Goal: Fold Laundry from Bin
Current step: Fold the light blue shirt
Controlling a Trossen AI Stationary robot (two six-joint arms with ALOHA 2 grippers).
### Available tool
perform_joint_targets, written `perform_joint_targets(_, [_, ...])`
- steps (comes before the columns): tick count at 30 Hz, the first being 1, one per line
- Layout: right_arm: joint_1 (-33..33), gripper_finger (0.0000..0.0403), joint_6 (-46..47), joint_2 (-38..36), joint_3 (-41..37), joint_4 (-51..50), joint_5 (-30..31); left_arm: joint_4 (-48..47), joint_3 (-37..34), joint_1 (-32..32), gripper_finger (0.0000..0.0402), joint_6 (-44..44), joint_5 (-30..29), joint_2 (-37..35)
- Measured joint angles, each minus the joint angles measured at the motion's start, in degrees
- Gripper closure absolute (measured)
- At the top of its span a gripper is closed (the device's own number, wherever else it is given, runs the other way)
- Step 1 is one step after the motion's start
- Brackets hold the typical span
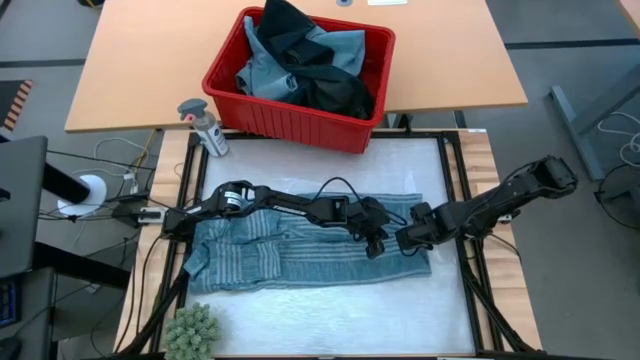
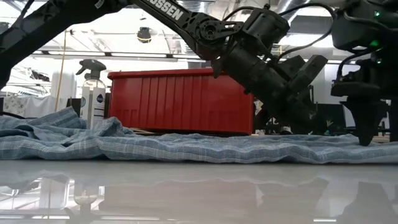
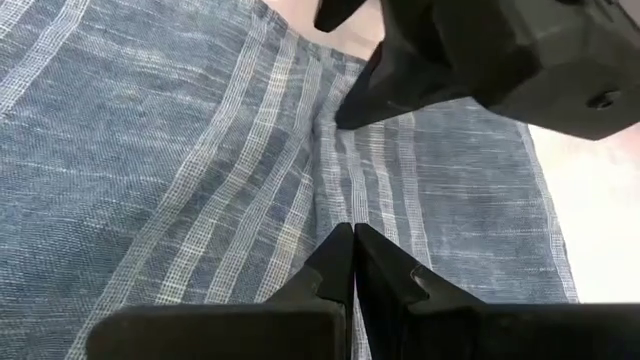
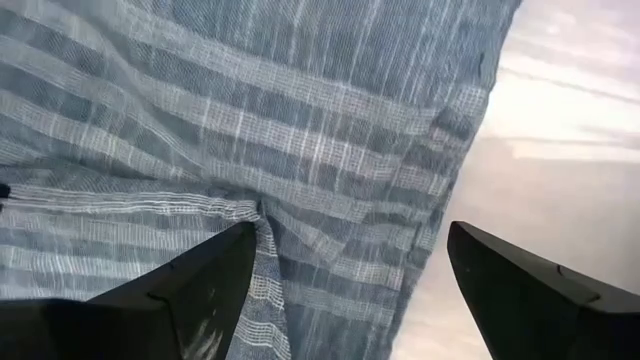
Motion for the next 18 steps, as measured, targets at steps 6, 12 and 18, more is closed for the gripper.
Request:
perform_joint_targets(6, [-1.4,0.0045,1.3,0.0,-3.1,3.6,-3.4,0.0,0.0,0.0,0.0401,0.0,0.0,0.0])
perform_joint_targets(12, [-2.3,0.0055,3.1,0.5,-5.6,8.1,-5.1,0.0,0.0,0.0,0.0402,0.2,0.0,0.0])
perform_joint_targets(18, [-3.6,0.0115,2.9,1.6,-5.6,7.7,-6.6,0.0,0.0,0.0,0.0402,1.0,0.0,0.0])
